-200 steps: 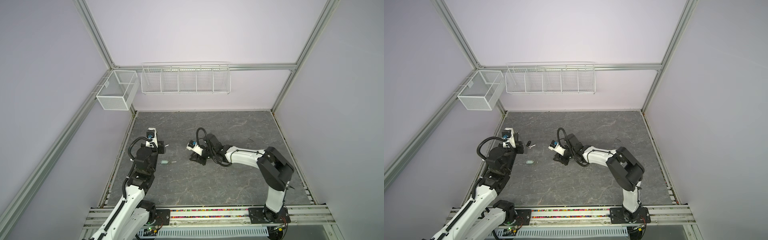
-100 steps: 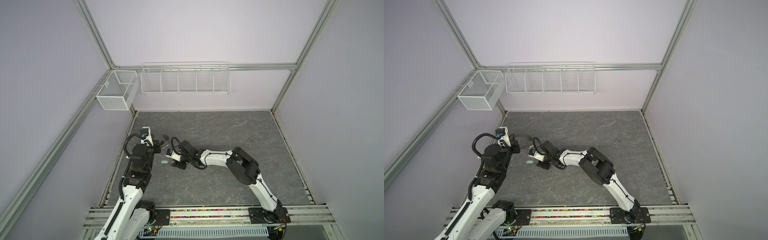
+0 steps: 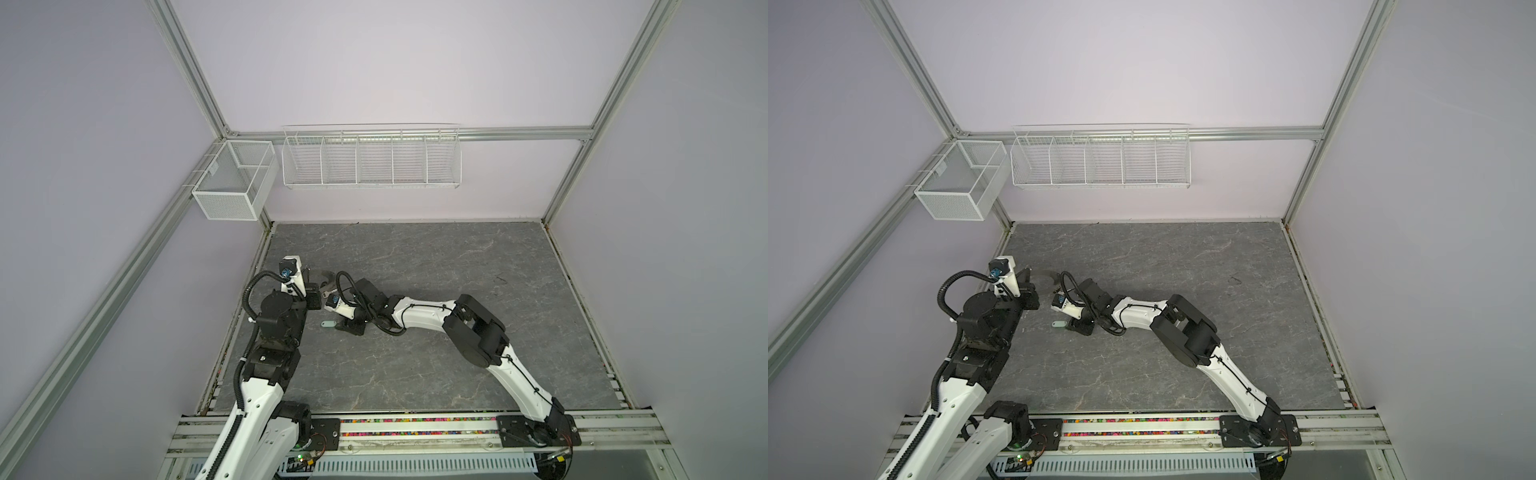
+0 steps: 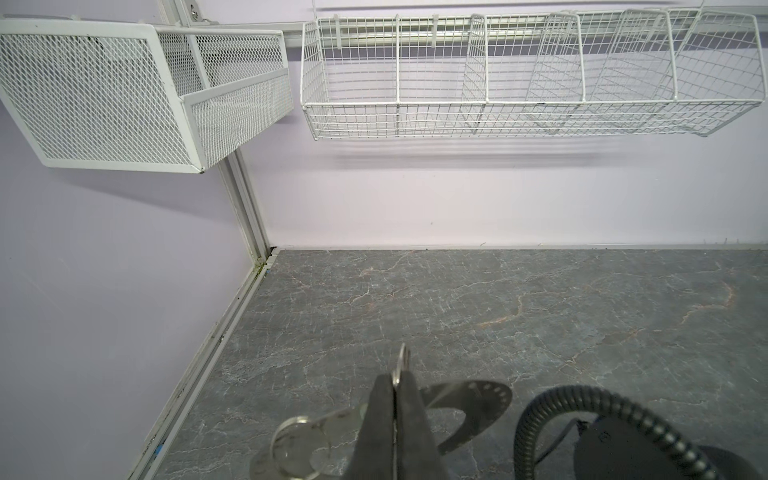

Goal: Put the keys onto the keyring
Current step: 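Lower the right gripper over the ring of the mint-green-tagged key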

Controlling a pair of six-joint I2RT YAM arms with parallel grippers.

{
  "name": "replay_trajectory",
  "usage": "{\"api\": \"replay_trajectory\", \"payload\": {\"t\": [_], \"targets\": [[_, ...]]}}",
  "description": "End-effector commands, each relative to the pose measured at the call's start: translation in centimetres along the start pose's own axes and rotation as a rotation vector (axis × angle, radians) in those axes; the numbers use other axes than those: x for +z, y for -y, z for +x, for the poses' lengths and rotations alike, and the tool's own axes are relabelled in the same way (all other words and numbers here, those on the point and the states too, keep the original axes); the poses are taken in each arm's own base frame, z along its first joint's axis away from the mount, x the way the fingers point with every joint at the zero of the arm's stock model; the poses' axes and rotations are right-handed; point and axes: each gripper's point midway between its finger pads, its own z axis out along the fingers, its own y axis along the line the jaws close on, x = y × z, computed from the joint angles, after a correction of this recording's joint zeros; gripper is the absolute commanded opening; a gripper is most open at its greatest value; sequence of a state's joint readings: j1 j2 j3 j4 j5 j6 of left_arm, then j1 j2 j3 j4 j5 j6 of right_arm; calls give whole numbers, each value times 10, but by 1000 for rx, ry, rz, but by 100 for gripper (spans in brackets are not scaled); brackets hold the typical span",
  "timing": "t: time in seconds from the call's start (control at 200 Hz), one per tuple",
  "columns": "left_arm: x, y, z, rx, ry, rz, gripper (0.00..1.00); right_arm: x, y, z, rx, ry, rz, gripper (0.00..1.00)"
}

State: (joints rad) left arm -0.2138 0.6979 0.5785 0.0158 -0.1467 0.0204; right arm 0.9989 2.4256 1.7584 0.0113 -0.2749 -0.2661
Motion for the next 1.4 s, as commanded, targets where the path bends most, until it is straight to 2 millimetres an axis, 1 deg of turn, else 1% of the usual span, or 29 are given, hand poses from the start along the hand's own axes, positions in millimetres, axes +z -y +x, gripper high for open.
{"api": "replay_trajectory", "payload": {"t": [0.0,0.135,0.345,0.425,0.48,0.545,0.925,0.995,1.06,1.095,1.139,1.299,1.394], "targets": [[-6,3,-16,2,42,25,0,16,-18,31,35,-92,-66,46],[-5,6,-11,4,33,41,0,17,-15,36,51,-111,-50,41],[-1,10,-7,4,26,65,0,7,-13,50,58,-143,-8,37],[1,12,-5,2,23,75,0,3,-21,54,52,-149,-36,35],[2,14,-4,-2,20,82,0,-1,-27,57,49,-149,-58,34],[4,16,-3,-6,19,92,0,-6,-29,63,55,-159,-56,34],[6,21,0,-18,21,120,0,-41,-35,94,-4,-219,5,28],[7,21,1,-21,20,121,0,-48,-35,94,-13,-212,9,29],[7,21,2,-22,22,122,0,-46,-37,90,-15,-201,-1,33],[7,21,2,-23,22,122,0,-43,-37,88,-13,-196,-8,36],[8,22,2,-25,21,123,0,-37,-35,84,-7,-191,-19,38],[6,24,-1,-25,26,139,0,-20,-37,68,-8,-162,-80,42],[5,24,-1,-21,26,138,0,-10,-37,66,-10,-159,-100,43]]}}
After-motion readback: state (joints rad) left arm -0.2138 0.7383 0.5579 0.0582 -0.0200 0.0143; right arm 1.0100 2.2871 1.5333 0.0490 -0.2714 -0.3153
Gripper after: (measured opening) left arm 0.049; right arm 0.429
